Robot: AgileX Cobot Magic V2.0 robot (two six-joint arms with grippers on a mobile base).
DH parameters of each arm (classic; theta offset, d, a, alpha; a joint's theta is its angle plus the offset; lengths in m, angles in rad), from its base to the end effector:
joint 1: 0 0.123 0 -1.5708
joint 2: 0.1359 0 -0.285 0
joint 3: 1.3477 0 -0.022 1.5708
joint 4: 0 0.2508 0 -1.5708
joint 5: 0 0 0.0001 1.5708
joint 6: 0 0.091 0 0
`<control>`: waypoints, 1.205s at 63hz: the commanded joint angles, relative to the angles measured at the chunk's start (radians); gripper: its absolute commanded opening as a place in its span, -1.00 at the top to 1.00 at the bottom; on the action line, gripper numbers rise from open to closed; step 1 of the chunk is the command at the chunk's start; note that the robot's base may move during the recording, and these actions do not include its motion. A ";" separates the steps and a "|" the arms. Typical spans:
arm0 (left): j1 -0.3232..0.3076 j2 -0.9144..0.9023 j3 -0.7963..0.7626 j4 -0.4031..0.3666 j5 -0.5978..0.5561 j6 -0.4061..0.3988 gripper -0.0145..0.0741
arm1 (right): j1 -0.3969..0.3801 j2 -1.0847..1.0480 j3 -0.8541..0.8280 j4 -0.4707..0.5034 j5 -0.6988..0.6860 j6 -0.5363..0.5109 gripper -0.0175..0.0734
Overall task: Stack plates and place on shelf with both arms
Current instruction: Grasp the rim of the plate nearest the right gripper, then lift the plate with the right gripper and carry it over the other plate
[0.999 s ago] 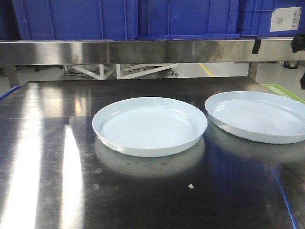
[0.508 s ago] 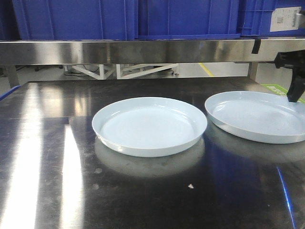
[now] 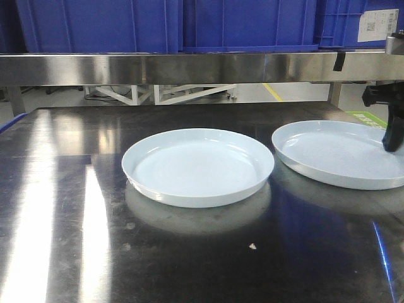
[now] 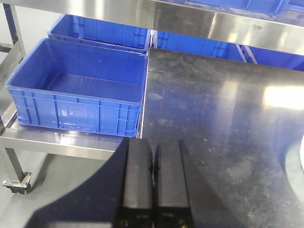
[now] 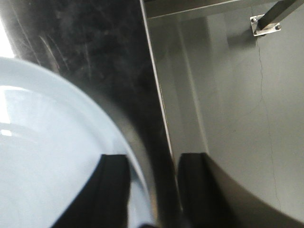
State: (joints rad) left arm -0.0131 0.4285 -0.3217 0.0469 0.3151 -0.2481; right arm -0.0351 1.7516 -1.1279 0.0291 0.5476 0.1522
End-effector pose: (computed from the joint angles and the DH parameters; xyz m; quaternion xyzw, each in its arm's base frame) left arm 0.0963 0.0001 0.2626 -0.0817 0.8108 -0.0568 0.5768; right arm 0.3579 -0.0112 0.2041 0.1009 0.9652 0.0244 0.2399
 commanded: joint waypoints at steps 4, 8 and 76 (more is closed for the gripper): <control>-0.005 0.002 -0.026 0.001 -0.082 -0.008 0.47 | -0.009 -0.043 -0.043 -0.029 -0.028 -0.009 0.54; -0.005 0.002 -0.026 0.001 -0.082 -0.008 0.47 | -0.009 -0.043 -0.061 -0.047 -0.021 -0.009 0.46; -0.005 0.002 -0.026 0.001 -0.082 -0.008 0.47 | 0.413 -0.166 -0.288 0.015 0.064 -0.009 0.51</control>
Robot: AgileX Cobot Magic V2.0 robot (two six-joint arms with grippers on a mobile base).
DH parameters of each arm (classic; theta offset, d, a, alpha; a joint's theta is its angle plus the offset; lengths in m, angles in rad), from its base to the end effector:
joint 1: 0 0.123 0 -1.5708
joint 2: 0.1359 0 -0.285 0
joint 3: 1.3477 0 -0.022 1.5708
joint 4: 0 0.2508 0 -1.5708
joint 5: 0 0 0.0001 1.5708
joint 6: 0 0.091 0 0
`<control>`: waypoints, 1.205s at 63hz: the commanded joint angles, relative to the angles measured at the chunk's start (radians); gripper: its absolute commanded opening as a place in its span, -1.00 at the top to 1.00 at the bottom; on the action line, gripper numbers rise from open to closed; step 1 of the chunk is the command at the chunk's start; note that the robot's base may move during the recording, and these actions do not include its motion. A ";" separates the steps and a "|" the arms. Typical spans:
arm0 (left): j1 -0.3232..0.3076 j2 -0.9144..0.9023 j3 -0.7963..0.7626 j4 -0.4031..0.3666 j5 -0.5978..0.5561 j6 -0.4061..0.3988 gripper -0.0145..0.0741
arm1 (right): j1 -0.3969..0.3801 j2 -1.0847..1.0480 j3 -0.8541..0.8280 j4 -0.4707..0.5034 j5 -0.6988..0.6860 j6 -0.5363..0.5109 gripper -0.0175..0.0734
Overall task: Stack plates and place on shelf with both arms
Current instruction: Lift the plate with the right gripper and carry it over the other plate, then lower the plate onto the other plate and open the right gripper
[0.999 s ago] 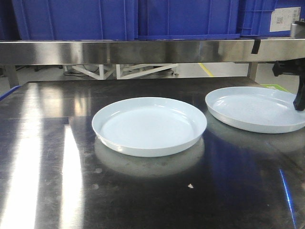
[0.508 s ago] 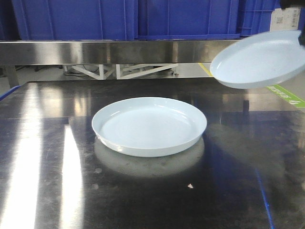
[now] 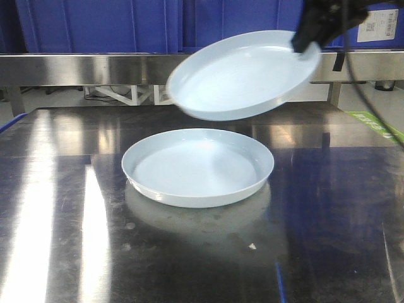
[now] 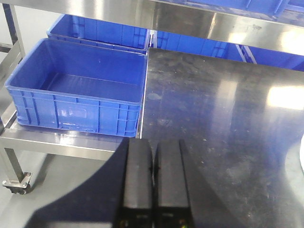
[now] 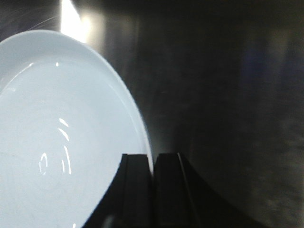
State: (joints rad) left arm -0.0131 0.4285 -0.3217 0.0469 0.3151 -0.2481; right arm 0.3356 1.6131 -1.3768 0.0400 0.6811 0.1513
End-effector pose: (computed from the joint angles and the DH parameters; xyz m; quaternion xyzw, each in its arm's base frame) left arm 0.0963 0.0001 0.2626 -0.0817 0.8108 -0.0568 0.5768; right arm 0.3421 0.1218 0.3208 -0.0759 0.9290 0.1041 0.3470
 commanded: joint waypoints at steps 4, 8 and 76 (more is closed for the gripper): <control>-0.005 0.002 -0.026 0.001 -0.082 -0.008 0.47 | 0.065 -0.014 -0.039 0.004 -0.070 -0.009 0.51; -0.005 0.002 -0.026 0.001 -0.082 -0.008 0.47 | 0.088 0.003 -0.039 0.004 -0.071 -0.009 0.51; -0.005 0.002 -0.026 0.001 -0.082 -0.008 0.47 | 0.112 0.098 -0.035 0.005 -0.028 -0.009 0.51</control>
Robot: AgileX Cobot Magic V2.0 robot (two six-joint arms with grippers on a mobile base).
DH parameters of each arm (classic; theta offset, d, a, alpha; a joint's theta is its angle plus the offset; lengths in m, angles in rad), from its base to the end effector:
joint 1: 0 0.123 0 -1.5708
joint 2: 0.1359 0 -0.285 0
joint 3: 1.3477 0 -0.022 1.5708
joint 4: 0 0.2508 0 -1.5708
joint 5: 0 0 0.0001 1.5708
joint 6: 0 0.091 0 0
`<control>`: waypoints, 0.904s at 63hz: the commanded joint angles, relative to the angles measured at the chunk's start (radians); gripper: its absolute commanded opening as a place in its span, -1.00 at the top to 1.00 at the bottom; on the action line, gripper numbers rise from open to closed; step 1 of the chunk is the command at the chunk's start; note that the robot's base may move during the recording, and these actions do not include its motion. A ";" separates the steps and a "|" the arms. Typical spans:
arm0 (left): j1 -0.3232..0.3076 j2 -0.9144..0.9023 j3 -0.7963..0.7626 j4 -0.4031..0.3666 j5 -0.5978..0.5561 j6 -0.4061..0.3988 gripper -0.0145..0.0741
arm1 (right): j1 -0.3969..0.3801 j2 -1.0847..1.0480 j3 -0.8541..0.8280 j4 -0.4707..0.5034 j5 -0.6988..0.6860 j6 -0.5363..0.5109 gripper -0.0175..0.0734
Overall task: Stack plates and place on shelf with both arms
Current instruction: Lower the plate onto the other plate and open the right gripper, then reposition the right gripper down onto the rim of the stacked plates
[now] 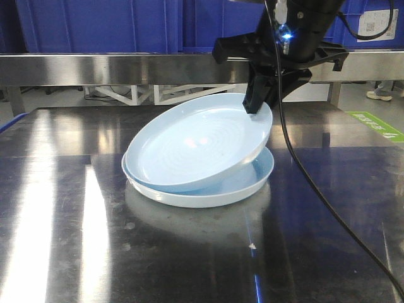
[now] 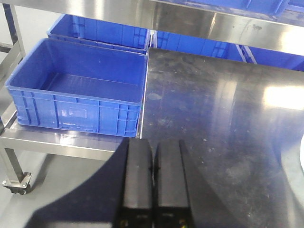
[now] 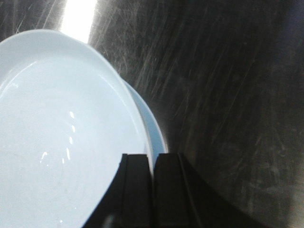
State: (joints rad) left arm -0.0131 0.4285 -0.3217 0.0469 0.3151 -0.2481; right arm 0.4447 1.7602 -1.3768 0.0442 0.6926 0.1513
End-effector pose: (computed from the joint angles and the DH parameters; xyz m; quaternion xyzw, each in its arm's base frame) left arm 0.0963 0.0001 0.2626 -0.0817 0.8108 -0.0568 0.5768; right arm 0.3486 0.1689 0.2649 -0.1279 0.9492 0.1018 0.2688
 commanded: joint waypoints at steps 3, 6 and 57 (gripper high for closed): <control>-0.005 0.002 -0.026 0.001 -0.082 -0.008 0.47 | 0.003 -0.049 -0.035 0.000 -0.038 -0.009 0.51; -0.005 0.002 -0.026 0.001 -0.082 -0.008 0.47 | 0.003 -0.049 -0.035 0.000 -0.038 -0.009 0.51; -0.005 0.002 -0.026 0.001 -0.082 -0.008 0.47 | 0.003 -0.052 -0.035 0.000 0.017 -0.009 -0.50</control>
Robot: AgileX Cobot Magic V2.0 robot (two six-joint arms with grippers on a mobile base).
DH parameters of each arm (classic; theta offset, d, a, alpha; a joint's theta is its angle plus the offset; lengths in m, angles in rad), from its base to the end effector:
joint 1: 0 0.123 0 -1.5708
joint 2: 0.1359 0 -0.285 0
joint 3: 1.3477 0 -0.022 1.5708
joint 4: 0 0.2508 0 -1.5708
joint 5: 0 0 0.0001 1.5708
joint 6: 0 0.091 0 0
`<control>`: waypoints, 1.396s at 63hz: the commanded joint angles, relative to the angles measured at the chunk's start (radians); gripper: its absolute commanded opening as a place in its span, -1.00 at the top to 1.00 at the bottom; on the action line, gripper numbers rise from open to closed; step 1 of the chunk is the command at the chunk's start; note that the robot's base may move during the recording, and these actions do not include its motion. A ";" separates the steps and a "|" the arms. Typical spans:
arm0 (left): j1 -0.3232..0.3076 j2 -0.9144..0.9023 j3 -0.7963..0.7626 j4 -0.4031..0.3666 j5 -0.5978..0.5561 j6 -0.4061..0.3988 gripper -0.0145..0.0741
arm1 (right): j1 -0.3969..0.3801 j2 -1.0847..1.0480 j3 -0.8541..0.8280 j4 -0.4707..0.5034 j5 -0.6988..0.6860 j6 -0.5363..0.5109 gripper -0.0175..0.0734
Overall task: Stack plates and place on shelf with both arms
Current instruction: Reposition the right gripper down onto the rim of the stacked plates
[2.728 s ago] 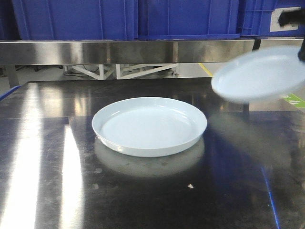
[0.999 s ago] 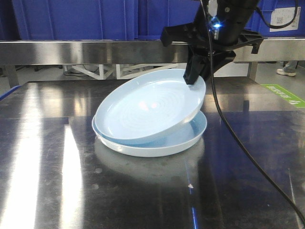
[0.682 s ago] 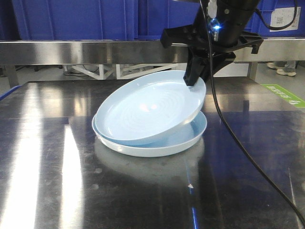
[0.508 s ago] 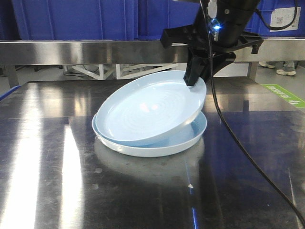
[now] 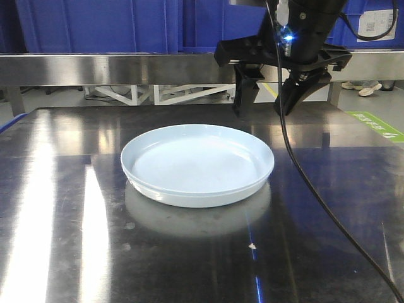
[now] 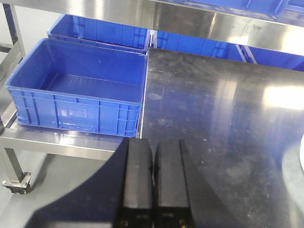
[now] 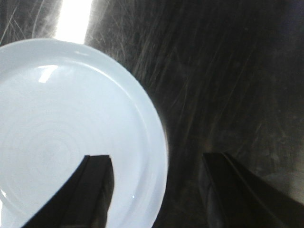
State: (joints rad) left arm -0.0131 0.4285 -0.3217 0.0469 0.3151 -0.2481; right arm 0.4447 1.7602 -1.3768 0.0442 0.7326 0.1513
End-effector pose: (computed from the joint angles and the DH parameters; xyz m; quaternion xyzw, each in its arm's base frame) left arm 0.0963 0.0001 0.2626 -0.0817 0.8108 -0.0568 0.5768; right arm 0.3457 0.1677 0.2629 -0.1291 0.9547 0.0964 0.2504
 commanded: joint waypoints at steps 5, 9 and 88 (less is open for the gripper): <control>-0.005 0.002 -0.026 0.001 -0.082 -0.008 0.47 | 0.003 -0.048 -0.035 0.000 -0.023 -0.009 -0.50; -0.005 0.002 -0.026 0.001 -0.082 -0.008 0.47 | 0.003 -0.044 -0.035 0.000 -0.023 -0.009 -0.50; -0.005 0.002 -0.026 0.001 -0.082 -0.008 0.47 | 0.003 0.074 -0.035 -0.001 0.002 -0.009 -0.15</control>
State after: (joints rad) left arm -0.0131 0.4285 -0.3217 0.0469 0.3151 -0.2481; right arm 0.4447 1.8764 -1.3768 0.0442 0.7577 0.1513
